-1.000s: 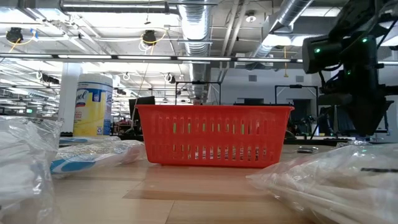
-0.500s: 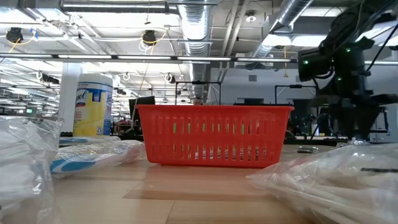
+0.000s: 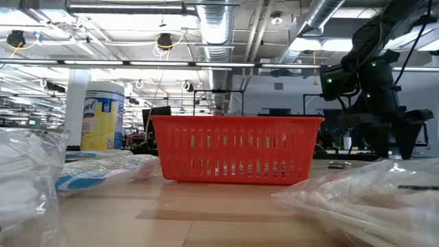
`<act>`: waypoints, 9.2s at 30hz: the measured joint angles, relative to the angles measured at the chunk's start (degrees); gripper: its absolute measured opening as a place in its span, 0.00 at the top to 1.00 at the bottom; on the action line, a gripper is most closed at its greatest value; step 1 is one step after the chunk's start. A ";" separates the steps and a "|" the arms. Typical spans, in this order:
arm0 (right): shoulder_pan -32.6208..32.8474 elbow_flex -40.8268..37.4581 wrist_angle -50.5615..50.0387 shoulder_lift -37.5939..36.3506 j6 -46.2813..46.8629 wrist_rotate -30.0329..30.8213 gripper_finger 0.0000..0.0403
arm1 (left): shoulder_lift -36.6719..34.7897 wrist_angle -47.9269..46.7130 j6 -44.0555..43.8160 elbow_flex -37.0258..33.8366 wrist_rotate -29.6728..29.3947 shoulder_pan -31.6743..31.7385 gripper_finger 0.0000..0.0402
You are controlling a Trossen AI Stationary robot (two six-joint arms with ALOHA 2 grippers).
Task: Pick & Place Travel size toiletries
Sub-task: Put the blue toothbrush into the top red basket
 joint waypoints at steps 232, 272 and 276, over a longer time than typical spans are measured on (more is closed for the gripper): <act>66.05 -19.69 83.13 -24.05 -48.76 28.22 0.66 | 47.09 -65.09 -10.96 42.34 25.60 34.22 0.96; 64.08 -19.92 81.73 -24.07 -47.10 28.29 0.65 | 69.42 -84.09 -20.74 65.40 31.56 39.36 0.95; 64.08 -19.92 81.73 -24.07 -47.08 28.29 0.66 | 69.85 -82.78 -20.92 65.37 32.53 39.36 0.95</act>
